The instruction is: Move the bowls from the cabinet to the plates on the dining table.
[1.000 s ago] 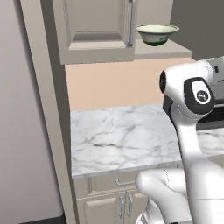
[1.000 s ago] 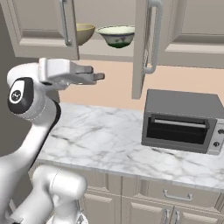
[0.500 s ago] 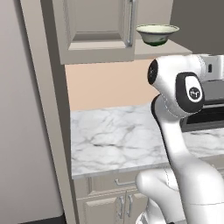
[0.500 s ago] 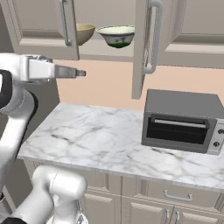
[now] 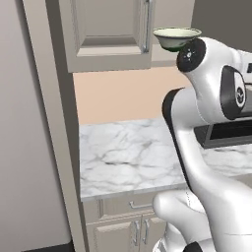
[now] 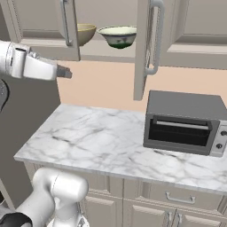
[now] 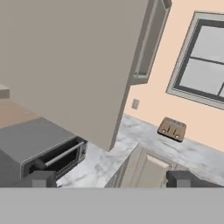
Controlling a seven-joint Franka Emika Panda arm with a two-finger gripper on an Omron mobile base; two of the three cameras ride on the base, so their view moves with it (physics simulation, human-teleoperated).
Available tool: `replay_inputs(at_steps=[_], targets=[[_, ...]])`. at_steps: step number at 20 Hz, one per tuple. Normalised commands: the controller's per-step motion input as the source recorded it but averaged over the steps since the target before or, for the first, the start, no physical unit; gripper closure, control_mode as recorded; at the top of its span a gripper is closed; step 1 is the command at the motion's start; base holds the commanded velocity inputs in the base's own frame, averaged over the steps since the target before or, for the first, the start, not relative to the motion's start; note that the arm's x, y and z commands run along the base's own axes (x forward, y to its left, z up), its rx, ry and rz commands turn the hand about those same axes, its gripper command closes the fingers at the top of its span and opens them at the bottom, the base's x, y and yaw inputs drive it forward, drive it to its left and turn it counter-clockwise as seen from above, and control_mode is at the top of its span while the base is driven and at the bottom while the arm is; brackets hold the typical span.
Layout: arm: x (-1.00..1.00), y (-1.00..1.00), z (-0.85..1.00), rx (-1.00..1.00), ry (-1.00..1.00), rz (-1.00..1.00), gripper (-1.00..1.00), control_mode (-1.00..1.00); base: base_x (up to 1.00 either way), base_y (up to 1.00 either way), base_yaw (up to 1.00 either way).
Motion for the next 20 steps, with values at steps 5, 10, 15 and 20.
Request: replay_inputs(at_steps=[5, 10, 15, 20], targets=[[0.15, 0.17, 0.0, 0.13, -0.03, 0.24, -1.0, -1.0, 0.0, 0.0, 0.0], [0.4, 0.3, 0.0, 0.03, 0.0, 0.23, -1.0, -1.0, 0.0, 0.0, 0.0], [0.48, 0.36, 0.0, 0.03, -0.01, 0.25, -1.0, -1.0, 0.0, 0.0, 0.0], [0.31, 0.31, 0.0, 0.03, -0.04, 0.24, -1.0, -1.0, 0.0, 0.0, 0.0]])
